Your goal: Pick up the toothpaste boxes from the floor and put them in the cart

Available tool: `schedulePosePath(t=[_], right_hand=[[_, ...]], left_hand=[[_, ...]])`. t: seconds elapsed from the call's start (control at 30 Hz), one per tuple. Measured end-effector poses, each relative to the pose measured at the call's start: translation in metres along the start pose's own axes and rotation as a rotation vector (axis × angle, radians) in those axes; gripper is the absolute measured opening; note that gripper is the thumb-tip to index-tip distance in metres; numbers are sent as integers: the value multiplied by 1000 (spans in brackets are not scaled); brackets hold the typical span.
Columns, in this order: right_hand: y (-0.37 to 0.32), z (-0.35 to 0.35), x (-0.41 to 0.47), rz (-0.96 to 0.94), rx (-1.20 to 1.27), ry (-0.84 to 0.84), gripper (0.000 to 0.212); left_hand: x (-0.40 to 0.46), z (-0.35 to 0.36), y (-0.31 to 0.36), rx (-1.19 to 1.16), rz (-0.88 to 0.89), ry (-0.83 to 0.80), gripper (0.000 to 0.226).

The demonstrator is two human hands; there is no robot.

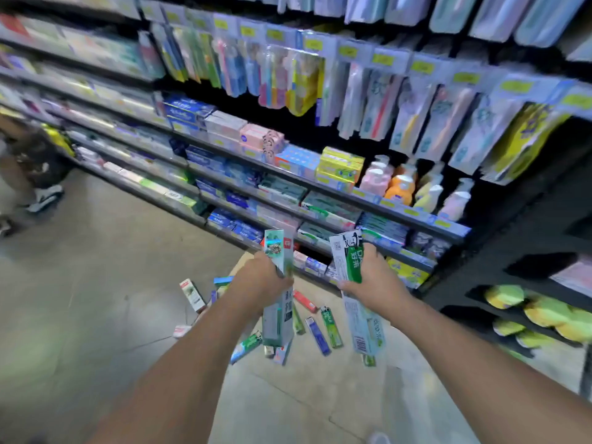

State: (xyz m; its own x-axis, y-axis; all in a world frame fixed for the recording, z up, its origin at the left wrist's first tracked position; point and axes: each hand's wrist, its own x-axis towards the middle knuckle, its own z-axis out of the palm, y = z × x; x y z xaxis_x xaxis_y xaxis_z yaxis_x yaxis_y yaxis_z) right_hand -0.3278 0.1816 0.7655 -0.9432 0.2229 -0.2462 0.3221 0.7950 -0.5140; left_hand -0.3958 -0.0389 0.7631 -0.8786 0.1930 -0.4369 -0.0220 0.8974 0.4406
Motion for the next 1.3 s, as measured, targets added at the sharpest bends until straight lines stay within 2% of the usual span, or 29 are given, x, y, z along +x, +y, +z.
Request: schedulePosePath(t=[0.23, 0.27, 0.33, 0.37, 0.47, 0.57, 0.7, 0.9, 1.03, 1.17, 1.3], right_hand=[[117, -120, -95, 265, 84, 261, 80], [138, -134, -112, 310, 92, 299, 78], [182, -158, -146, 402, 119, 345, 75], [205, -169, -164, 444, 134, 363, 72], [276, -199, -221, 568, 174, 460, 58], [345, -227, -280, 683, 219, 513, 56], [428, -264, -356, 791, 221, 584, 56], [529, -313, -437, 886, 269, 680, 54], [581, -338, -453, 913, 321, 716, 61], [636, -361, -440, 933, 366, 732, 60], [699, -392, -406, 951, 391, 713, 64]], left_hand=[[-28, 50, 190, 88, 391, -171, 37], [-36, 65, 220, 112, 475, -200, 38], [-56, 100, 277, 175, 576, -245, 56], [-70, 118, 305, 187, 597, -270, 62], [-112, 179, 382, 203, 667, -331, 58], [-152, 240, 449, 247, 711, -405, 58], [-209, 311, 531, 362, 779, -473, 76], [-266, 396, 640, 410, 870, -520, 77], [-280, 439, 693, 412, 921, -556, 48], [-272, 479, 747, 459, 970, -593, 41], [-243, 519, 812, 428, 923, -652, 38]])
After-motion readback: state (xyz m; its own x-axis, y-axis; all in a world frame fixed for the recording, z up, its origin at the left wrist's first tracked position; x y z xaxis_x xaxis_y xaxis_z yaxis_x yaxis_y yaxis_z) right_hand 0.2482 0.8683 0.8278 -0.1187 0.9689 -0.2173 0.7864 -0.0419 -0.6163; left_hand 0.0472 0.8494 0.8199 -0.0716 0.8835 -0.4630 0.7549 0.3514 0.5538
